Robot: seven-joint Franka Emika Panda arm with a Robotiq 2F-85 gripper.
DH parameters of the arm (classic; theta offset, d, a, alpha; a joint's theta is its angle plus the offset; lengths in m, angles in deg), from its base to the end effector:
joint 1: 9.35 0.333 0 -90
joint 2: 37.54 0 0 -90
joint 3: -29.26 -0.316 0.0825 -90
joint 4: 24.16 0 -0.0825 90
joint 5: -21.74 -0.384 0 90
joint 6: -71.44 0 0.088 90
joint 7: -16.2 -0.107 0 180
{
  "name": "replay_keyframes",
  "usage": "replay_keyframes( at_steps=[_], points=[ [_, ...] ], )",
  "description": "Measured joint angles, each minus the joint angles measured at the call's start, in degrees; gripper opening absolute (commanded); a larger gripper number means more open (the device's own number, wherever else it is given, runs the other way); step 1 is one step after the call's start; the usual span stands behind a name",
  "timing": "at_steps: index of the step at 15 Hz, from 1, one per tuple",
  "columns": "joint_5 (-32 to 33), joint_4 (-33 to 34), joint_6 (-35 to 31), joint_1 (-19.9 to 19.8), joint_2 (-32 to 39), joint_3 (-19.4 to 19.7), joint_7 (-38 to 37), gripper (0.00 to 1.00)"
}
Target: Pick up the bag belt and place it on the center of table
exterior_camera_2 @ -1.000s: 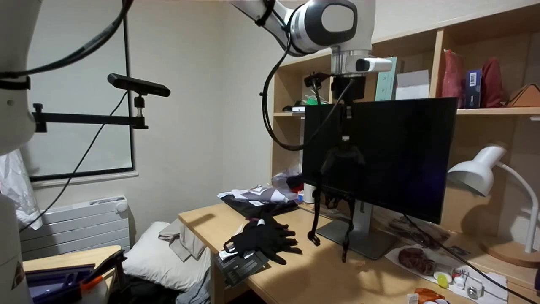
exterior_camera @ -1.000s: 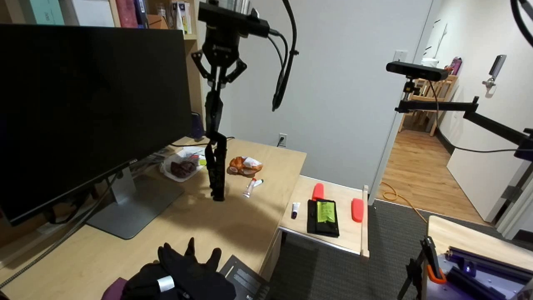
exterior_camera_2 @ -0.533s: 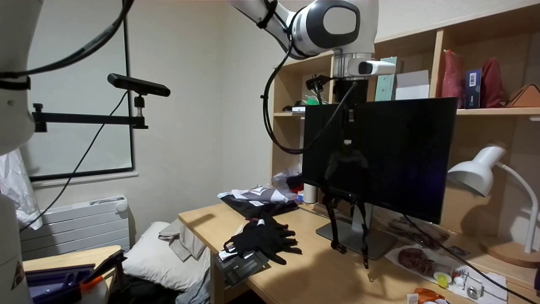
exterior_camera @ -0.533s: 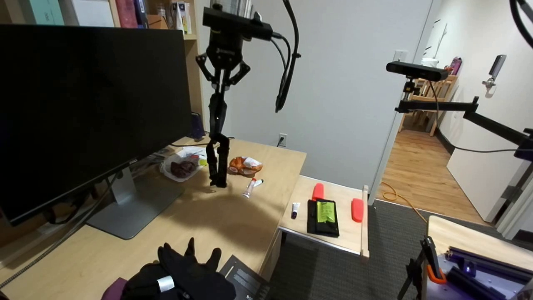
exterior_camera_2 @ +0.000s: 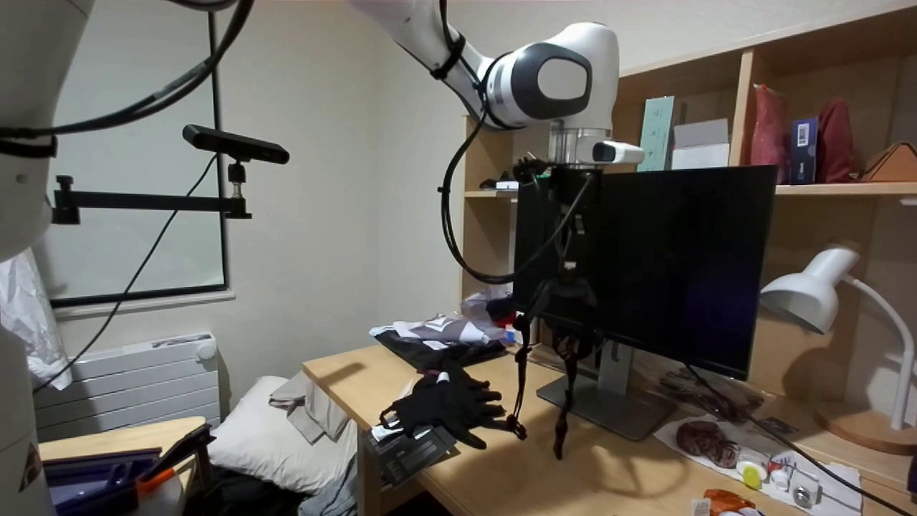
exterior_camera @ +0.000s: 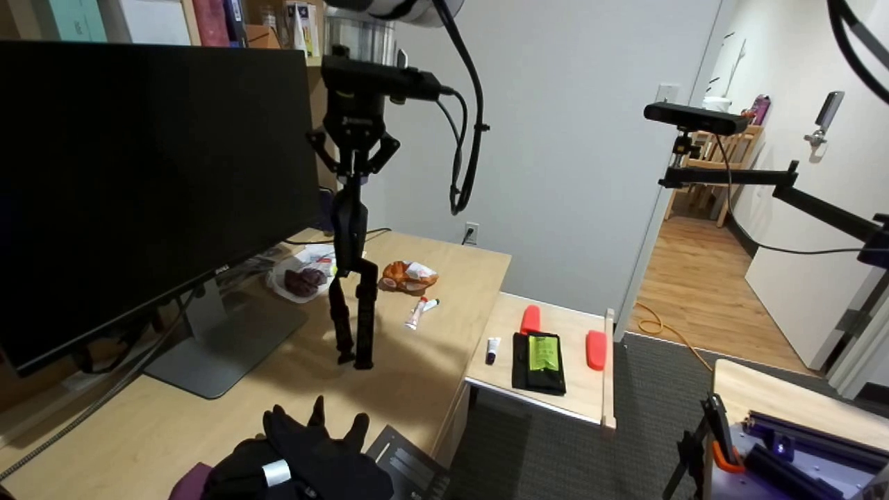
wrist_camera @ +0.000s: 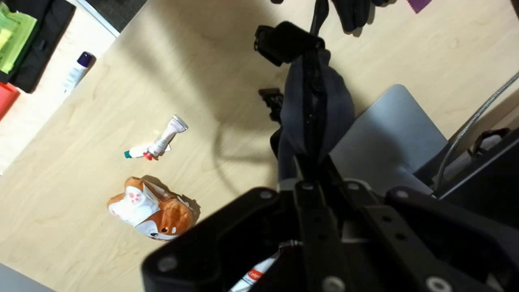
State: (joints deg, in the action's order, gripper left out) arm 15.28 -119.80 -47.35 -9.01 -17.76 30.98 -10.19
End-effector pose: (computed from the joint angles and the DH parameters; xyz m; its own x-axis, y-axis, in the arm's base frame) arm 0.6611 -0.0082 0.4108 0.8604 -0.5094 0.0101 -0.5056 -0.8561 -0.1072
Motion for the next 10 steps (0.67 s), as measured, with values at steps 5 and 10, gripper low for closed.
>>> replay_keyframes(
  at_steps=[5, 10],
  points=[
    [8.75, -4.82, -7.23, 2.01, 1.41, 0.35, 3.84, 0.08],
    [10.26, -9.75, -10.27, 2.36, 3.14, 0.22, 14.3, 0.08]
  ],
)
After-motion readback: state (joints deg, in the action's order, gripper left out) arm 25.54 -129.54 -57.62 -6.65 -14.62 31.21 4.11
